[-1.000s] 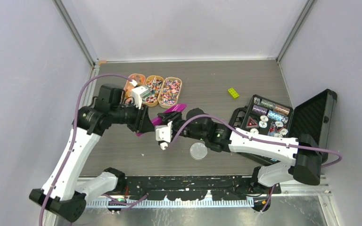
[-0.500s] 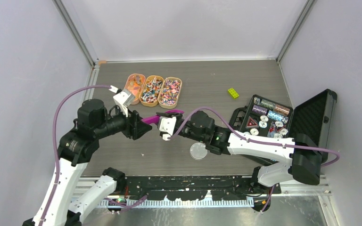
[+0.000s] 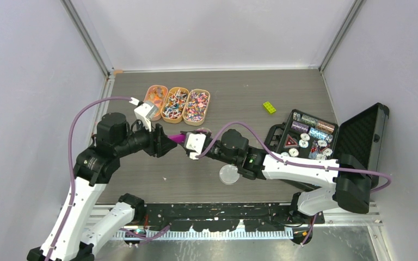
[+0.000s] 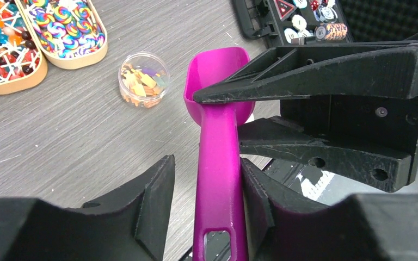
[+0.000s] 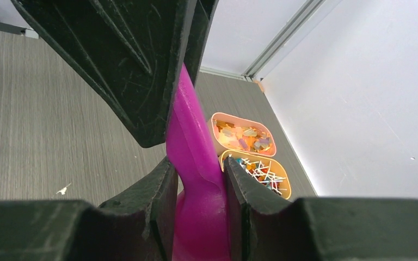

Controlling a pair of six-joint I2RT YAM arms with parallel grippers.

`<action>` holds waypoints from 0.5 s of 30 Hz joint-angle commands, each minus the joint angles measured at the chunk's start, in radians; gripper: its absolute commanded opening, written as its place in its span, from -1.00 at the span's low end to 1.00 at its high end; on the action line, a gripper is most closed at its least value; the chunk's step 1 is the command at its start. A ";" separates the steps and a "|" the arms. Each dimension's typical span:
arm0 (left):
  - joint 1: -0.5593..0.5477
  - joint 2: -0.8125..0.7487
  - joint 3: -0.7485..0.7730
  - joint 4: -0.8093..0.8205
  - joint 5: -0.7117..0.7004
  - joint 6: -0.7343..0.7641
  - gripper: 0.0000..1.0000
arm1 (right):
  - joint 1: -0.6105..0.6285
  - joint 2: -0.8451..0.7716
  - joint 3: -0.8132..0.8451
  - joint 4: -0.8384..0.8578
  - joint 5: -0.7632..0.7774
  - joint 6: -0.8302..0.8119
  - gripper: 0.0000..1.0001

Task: Pack the candies
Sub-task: Adjust the spatula.

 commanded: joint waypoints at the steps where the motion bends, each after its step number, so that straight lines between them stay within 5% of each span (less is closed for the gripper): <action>1: 0.000 -0.015 -0.004 0.087 -0.012 -0.026 -0.09 | 0.003 0.001 0.008 0.076 0.004 0.017 -0.99; 3: -0.001 -0.012 -0.003 0.088 -0.011 -0.029 -0.20 | 0.005 0.003 0.006 0.077 0.003 0.013 -0.99; 8: -0.001 0.008 0.000 0.086 -0.001 -0.032 -0.83 | 0.005 0.013 0.007 0.064 -0.010 0.013 -0.99; 11: 0.000 0.019 0.000 0.085 -0.002 -0.033 -1.00 | 0.004 0.018 0.004 0.064 -0.004 0.012 -0.98; 13: 0.000 0.024 -0.002 0.083 -0.025 -0.033 -1.00 | 0.004 0.014 -0.005 0.071 0.005 0.018 -0.75; 15: 0.000 0.035 -0.003 0.073 -0.079 -0.017 -1.00 | 0.006 -0.002 -0.021 0.078 0.017 0.032 -0.28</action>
